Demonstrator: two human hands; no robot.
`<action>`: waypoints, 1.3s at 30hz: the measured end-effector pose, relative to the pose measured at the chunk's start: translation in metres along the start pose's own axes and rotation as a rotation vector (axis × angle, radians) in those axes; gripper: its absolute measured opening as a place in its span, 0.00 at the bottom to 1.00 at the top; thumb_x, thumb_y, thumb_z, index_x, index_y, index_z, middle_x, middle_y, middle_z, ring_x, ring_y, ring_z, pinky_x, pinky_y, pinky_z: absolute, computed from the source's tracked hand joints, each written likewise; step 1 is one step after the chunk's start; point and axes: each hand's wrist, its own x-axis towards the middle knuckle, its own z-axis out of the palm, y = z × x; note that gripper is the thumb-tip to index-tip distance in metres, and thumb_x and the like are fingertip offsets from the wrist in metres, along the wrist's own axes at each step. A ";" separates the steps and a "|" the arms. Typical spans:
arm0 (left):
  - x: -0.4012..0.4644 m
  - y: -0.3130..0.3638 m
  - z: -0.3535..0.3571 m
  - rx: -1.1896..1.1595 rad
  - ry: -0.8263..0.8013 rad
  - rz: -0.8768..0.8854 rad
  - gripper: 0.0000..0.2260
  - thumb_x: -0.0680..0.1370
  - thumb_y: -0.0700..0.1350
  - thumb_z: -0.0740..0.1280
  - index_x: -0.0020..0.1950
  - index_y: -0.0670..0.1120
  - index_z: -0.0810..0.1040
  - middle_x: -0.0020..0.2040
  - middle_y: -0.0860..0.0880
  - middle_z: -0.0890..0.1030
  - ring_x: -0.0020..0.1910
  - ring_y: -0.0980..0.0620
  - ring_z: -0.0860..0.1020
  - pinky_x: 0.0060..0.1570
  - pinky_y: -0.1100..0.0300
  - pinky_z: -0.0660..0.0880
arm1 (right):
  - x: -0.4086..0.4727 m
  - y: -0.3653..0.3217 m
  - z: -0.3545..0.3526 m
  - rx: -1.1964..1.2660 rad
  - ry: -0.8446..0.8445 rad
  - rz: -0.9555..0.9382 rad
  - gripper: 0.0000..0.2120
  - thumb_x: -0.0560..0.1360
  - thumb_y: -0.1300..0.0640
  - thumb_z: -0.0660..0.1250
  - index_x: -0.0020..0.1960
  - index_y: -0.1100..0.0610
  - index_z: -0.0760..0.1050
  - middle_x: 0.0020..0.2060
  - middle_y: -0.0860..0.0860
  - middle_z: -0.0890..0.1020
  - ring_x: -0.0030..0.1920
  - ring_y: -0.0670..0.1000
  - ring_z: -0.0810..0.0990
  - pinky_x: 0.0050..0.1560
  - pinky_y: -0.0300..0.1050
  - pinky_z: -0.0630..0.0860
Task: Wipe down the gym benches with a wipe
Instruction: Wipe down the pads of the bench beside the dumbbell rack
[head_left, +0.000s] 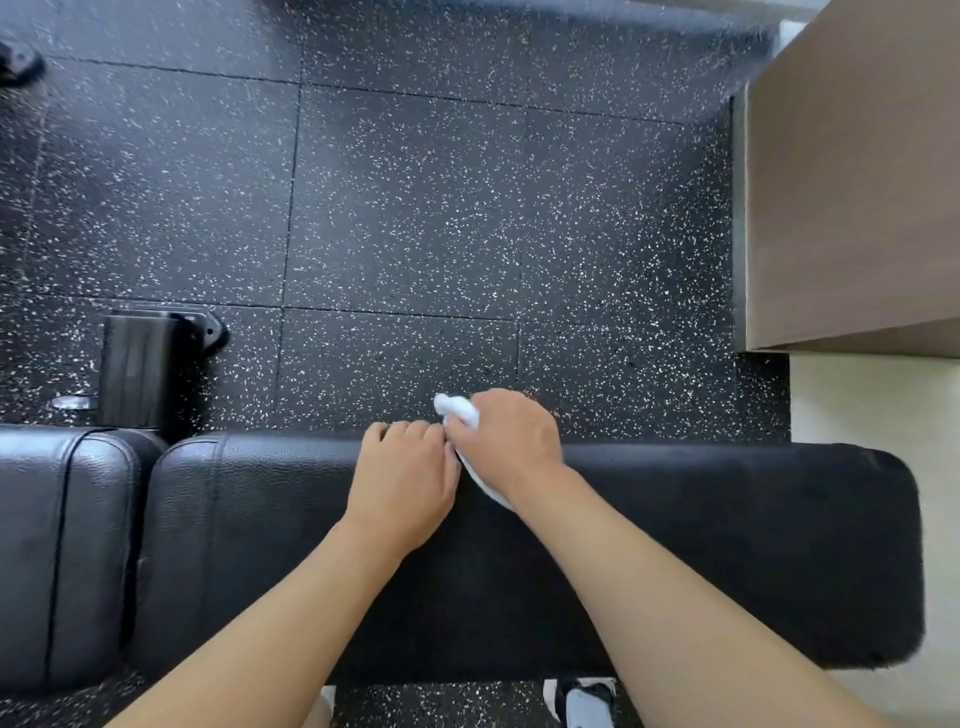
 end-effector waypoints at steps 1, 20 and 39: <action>0.000 0.006 0.001 0.010 -0.012 0.001 0.21 0.83 0.53 0.43 0.48 0.52 0.75 0.46 0.53 0.81 0.49 0.47 0.79 0.56 0.49 0.68 | 0.000 0.006 -0.003 0.032 -0.026 -0.008 0.17 0.79 0.40 0.60 0.42 0.51 0.76 0.42 0.49 0.81 0.45 0.56 0.79 0.42 0.48 0.68; 0.016 0.114 0.048 -0.027 0.300 -0.033 0.13 0.82 0.51 0.59 0.55 0.48 0.82 0.48 0.51 0.81 0.47 0.44 0.78 0.55 0.46 0.71 | -0.008 0.152 -0.043 -0.011 0.037 0.083 0.16 0.76 0.44 0.59 0.35 0.52 0.71 0.32 0.49 0.74 0.37 0.58 0.74 0.34 0.49 0.64; 0.017 0.113 0.052 0.004 0.296 -0.059 0.16 0.81 0.51 0.56 0.59 0.48 0.80 0.51 0.50 0.80 0.50 0.42 0.76 0.57 0.45 0.69 | -0.027 0.296 -0.072 -0.204 0.427 0.192 0.23 0.77 0.46 0.70 0.31 0.49 0.61 0.30 0.46 0.67 0.35 0.56 0.67 0.32 0.45 0.58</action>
